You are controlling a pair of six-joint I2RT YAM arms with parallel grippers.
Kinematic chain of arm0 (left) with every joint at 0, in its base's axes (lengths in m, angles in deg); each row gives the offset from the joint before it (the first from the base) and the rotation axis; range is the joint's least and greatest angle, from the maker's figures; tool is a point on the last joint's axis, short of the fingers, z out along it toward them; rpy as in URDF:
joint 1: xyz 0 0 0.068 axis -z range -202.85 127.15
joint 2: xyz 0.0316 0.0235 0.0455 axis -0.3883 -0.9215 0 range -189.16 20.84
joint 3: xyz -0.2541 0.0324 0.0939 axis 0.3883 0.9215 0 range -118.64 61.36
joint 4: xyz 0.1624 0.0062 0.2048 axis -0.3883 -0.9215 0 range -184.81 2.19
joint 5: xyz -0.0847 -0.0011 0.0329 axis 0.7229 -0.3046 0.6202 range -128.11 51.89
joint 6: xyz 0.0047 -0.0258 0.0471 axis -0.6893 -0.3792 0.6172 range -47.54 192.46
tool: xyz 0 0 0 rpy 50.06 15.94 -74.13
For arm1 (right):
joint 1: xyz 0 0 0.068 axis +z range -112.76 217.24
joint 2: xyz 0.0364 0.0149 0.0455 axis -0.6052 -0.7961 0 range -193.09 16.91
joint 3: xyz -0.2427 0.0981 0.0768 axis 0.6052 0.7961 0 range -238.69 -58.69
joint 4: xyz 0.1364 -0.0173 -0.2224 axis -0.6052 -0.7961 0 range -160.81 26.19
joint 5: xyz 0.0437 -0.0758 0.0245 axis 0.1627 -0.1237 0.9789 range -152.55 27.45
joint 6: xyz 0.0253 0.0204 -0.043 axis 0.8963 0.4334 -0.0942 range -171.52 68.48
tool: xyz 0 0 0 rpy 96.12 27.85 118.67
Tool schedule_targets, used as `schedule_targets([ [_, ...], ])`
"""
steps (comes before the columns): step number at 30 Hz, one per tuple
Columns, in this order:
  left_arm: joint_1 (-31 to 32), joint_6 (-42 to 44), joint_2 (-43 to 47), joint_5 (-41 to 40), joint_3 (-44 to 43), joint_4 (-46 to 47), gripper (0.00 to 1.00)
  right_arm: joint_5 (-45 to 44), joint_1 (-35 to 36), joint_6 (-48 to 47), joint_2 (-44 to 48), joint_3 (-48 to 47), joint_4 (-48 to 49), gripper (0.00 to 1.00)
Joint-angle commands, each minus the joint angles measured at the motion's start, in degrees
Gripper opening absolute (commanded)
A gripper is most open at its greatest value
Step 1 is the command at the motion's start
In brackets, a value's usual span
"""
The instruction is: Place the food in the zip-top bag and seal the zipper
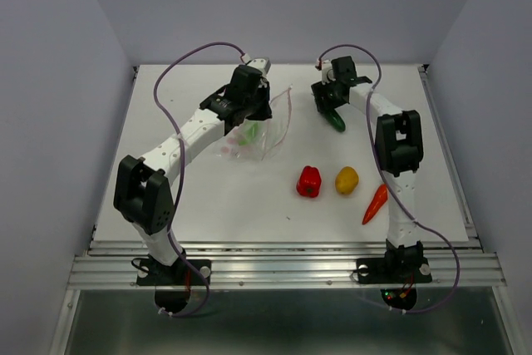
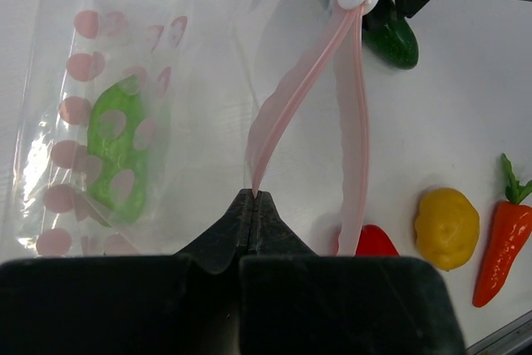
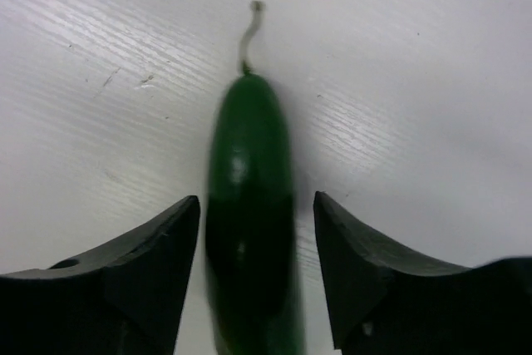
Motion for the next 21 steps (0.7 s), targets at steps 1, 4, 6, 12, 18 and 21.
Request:
schedule_targets([
  [1,-0.1,-0.1,2.7,0.2,-0.3,1.6,0.0,-3.9,0.8,-0.2,-1.2,-2.8,-3.6,0.54],
  [4,-0.1,-0.4,2.7,0.4,-0.4,1.5,0.0,-4.5,0.8,0.5,0.3,-2.1,-4.2,0.4],
  [6,0.0,-0.5,2.8,0.3,-0.7,1.6,0.0,-4.4,0.8,1.6,2.2,-1.4,-4.1,0.35],
  [12,-0.1,-1.8,2.4,0.5,-1.1,1.5,0.0,1.7,0.8,9.1,14.7,6.3,4.7,0.25],
  [18,-0.1,-4.7,1.3,2.0,-2.8,0.7,0.0,24.8,1.3,28.7,38.3,39.8,49.7,0.26],
  [21,-0.1,-5.4,1.3,2.6,-2.5,0.8,0.0,25.4,3.6,33.8,42.3,46.4,62.1,0.27],
])
